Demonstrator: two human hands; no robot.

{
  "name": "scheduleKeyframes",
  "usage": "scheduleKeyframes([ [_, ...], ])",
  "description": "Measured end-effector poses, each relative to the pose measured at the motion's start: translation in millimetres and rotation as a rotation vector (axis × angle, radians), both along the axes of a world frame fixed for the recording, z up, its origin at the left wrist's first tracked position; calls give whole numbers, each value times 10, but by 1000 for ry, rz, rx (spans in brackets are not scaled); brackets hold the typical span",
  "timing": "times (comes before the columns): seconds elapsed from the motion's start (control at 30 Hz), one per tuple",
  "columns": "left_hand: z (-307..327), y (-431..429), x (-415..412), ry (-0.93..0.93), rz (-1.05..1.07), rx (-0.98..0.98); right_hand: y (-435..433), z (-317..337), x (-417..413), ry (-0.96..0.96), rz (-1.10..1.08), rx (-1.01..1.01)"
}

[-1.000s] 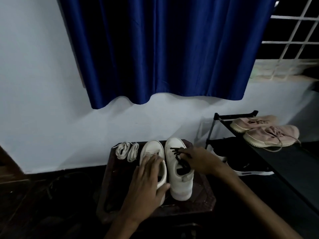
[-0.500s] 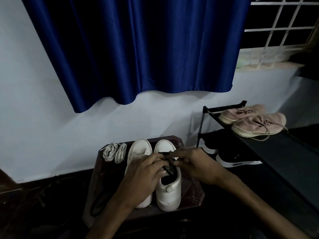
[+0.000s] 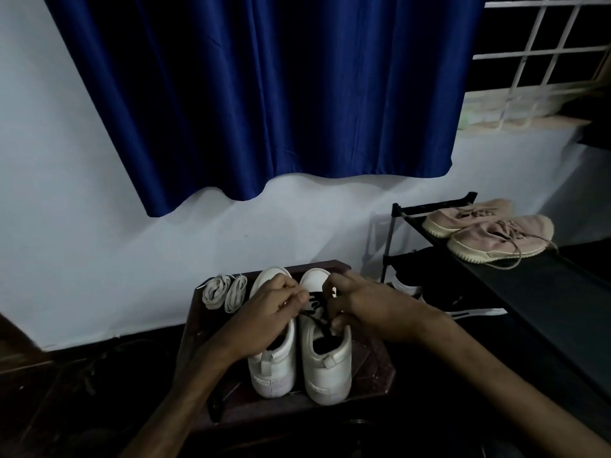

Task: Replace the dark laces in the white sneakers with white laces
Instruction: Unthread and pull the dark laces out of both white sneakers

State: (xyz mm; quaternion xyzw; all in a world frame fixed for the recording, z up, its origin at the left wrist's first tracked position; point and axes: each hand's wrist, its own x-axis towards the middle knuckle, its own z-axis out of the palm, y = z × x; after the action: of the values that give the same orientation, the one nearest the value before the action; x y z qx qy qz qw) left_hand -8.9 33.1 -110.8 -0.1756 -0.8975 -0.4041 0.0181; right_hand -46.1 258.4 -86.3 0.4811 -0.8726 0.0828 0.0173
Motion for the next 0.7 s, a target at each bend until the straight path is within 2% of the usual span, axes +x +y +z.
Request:
scheduleKeyframes([
  [0.07,54,-10,35,-13,0,72,37,-26,-48,-211,-24,-234],
  [0.2,213,6,113,128,-35,-25,137,113,-26,-739,-280,-818],
  [0.27,277,18,147,97,-106,93,177,207,-57,-954,-470,-1073],
  [0.37,341,-14,198,22,-139,429,236,305,-155,-1262,-635,-1274],
  [0.43,416,-71,214,9,-53,682,246,351,-174,-1365,-635,-1341],
  [0.53,464,-225,184,-43,96,944,229,490,-152,-1442,-544,-1477],
  [0.63,458,-364,158,-67,187,1041,281,668,-199,-1498,-364,-1720],
  [0.7,441,-392,154,-113,308,1095,334,747,-260,-1466,-282,-1813],
])
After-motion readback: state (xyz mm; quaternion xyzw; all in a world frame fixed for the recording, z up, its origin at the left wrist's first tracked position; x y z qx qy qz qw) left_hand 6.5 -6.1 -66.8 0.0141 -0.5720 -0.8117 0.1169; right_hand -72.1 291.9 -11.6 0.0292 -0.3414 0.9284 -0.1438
